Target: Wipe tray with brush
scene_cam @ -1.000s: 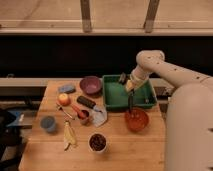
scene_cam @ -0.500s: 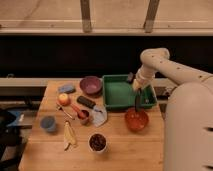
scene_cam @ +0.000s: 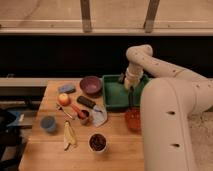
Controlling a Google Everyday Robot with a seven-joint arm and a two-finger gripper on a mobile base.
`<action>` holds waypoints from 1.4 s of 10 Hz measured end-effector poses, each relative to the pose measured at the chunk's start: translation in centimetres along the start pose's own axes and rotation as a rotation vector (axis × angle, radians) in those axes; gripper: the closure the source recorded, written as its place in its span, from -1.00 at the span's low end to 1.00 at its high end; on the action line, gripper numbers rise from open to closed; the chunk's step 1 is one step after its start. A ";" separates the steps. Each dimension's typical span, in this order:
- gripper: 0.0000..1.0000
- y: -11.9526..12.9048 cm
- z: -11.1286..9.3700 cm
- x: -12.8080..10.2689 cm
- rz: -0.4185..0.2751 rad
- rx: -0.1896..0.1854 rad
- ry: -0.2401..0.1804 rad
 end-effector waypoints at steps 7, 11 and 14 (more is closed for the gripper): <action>1.00 3.5 -1.0 -0.8 -0.121 -0.082 -0.064; 1.00 5.5 -1.0 1.1 -0.179 -0.135 -0.044; 1.00 4.9 -1.5 4.4 -0.190 -0.112 0.000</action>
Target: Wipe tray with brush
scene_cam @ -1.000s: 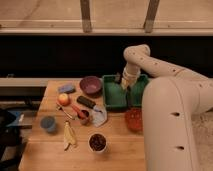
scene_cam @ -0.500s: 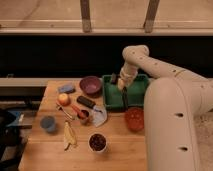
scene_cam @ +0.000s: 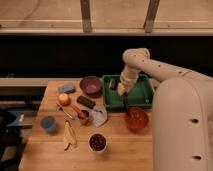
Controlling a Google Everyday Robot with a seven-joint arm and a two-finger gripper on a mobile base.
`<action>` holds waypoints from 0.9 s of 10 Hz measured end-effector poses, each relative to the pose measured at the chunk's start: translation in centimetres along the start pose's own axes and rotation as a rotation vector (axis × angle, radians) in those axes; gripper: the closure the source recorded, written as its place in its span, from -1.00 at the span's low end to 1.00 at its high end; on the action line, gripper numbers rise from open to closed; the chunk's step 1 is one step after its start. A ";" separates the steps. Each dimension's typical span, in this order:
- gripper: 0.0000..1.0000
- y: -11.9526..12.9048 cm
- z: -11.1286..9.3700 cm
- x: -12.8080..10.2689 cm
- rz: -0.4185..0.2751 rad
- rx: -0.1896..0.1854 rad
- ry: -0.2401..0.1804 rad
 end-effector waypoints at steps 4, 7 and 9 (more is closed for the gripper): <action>1.00 -4.9 -1.3 3.9 0.122 0.071 0.029; 1.00 -8.1 -1.9 2.5 0.193 0.077 -0.007; 1.00 -7.4 -1.1 0.2 0.183 0.064 -0.019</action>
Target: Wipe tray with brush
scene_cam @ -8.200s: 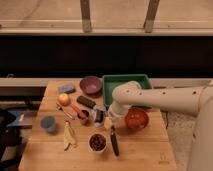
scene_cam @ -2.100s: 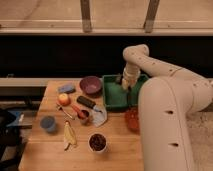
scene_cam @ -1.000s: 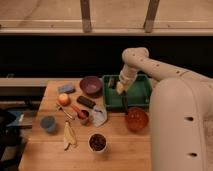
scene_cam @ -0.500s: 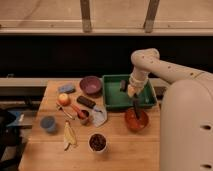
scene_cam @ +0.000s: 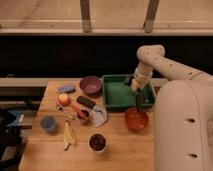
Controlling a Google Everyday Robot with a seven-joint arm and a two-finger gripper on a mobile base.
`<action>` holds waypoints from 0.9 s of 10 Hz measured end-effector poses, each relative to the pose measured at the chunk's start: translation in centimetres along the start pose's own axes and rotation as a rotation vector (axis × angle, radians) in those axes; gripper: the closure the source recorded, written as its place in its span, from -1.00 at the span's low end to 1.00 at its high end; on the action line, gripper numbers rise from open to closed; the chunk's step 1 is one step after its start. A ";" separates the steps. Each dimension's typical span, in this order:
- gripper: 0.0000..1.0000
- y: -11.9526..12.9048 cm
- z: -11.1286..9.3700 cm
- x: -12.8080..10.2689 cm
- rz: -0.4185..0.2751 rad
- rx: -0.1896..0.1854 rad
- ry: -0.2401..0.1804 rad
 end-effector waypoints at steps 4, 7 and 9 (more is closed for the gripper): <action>1.00 4.7 2.1 -3.6 -0.064 -0.047 0.003; 1.00 7.4 2.8 -1.7 -0.121 -0.062 0.020; 1.00 7.8 3.0 0.5 -0.119 -0.051 0.035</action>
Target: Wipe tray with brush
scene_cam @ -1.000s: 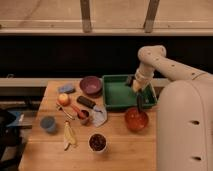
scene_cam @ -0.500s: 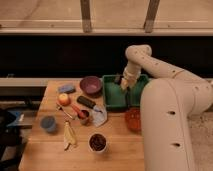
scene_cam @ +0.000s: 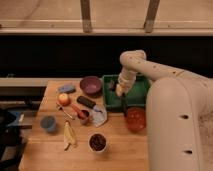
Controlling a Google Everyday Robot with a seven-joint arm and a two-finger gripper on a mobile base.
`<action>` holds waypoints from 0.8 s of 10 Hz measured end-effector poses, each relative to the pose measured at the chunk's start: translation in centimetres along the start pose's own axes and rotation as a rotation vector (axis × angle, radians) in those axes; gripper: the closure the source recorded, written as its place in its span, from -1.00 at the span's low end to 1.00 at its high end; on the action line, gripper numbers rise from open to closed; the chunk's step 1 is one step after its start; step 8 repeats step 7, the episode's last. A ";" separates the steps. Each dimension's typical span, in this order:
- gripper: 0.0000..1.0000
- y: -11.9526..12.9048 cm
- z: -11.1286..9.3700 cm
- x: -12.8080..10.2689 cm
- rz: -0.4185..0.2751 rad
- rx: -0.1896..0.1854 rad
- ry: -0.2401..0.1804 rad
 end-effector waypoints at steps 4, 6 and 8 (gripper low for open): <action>1.00 -4.8 -1.4 4.8 0.104 0.046 0.011; 1.00 -7.6 -2.2 4.8 0.162 0.079 0.005; 1.00 -8.6 -2.4 4.2 0.187 0.081 -0.003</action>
